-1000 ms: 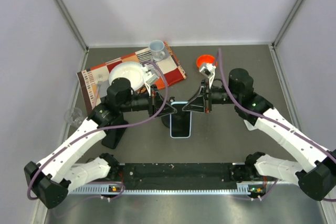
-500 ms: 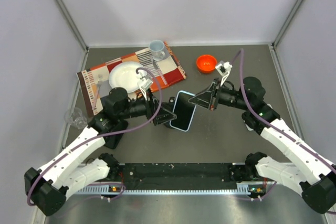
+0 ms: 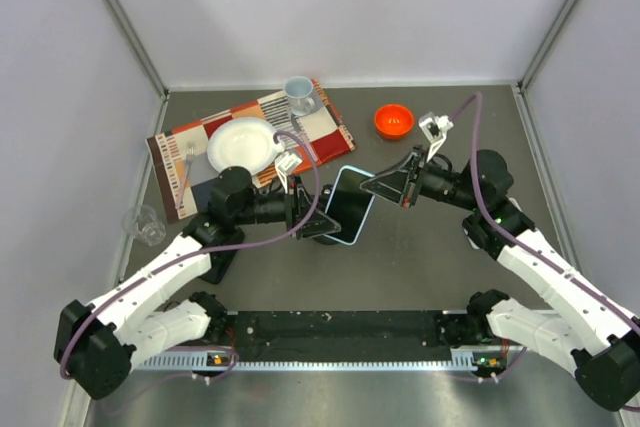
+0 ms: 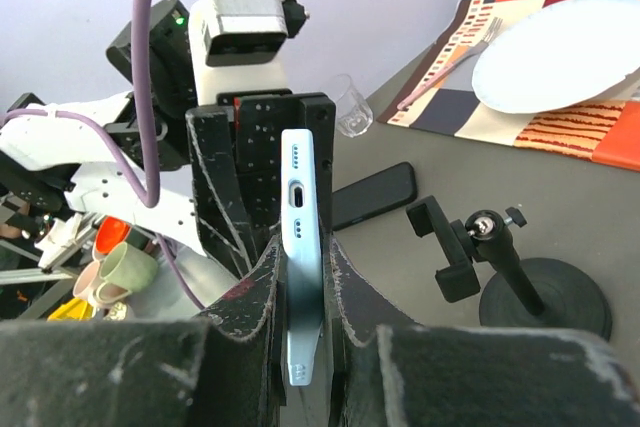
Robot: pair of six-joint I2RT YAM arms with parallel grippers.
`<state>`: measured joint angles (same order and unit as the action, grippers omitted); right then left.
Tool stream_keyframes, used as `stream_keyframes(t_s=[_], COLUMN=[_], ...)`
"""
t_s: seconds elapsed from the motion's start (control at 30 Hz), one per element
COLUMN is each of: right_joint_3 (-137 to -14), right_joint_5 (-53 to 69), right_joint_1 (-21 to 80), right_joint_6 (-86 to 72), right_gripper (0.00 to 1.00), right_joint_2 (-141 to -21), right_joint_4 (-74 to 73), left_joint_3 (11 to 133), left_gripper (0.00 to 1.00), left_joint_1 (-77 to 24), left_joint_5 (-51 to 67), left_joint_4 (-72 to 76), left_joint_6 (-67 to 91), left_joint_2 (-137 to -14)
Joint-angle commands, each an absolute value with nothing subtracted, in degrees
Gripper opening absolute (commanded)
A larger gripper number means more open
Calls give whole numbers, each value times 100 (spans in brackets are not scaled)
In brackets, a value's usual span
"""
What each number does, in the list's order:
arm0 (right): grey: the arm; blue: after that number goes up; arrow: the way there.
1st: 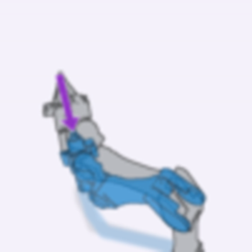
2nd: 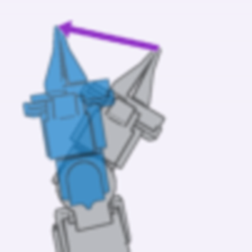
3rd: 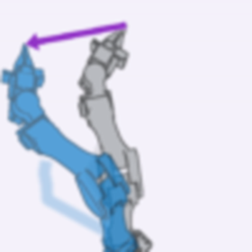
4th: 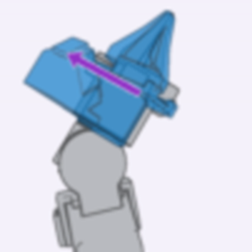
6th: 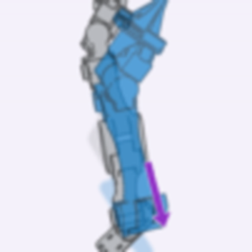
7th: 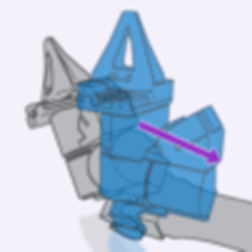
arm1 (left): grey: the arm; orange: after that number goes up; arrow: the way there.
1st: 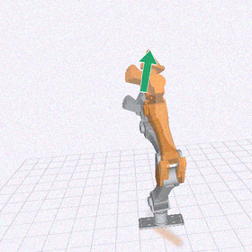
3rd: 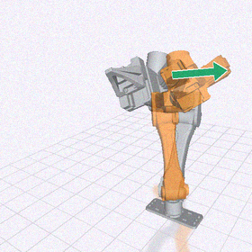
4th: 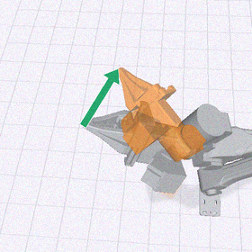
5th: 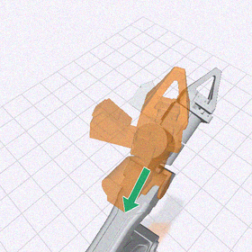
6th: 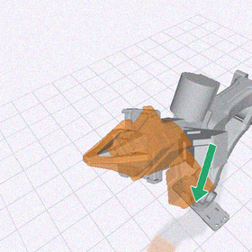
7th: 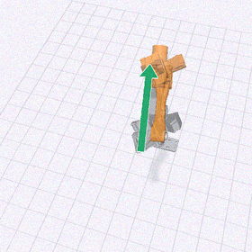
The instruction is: Place the phone on the phone stand
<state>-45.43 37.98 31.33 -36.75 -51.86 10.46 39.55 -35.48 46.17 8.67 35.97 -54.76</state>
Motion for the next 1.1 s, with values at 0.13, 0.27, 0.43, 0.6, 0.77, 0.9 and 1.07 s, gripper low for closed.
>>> stream_keyframes(t_s=[0.13,0.27,0.43,0.6,0.77,0.9,1.07], right_joint_3=[-4773,-4746,-5298,-5721,-6064,-6161,-6091], right_joint_5=[3990,4376,4876,5650,6494,6645,6547], right_joint_1=[3103,3102,3103,3102,3094,3172,3322], right_joint_6=[-4016,-4008,-3122,-2356,-2004,-1987,-1968], right_gripper=[0,0,36,64,66,53,41], right_joint_2=[-5115,-5238,-5501,-5879,-6538,-6794,-6663], right_joint_4=[2162,2224,656,-157,-580,-571,-431], left_joint_3=[3867,3920,4121,4306,4465,4465,4438], left_gripper=[31,5,0,0,0,0,0], left_joint_1=[-3533,-3498,-3489,-3489,-3489,-3489,-3481], left_joint_5=[5203,5221,5133,5282,5519,5458,5441], left_joint_4=[1863,1767,846,212,-246,-422,-431], left_joint_6=[3911,3753,2938,2330,2215,2110,2083], left_joint_2=[-5563,-5528,-5283,-5010,-4957,-4957,-5001])
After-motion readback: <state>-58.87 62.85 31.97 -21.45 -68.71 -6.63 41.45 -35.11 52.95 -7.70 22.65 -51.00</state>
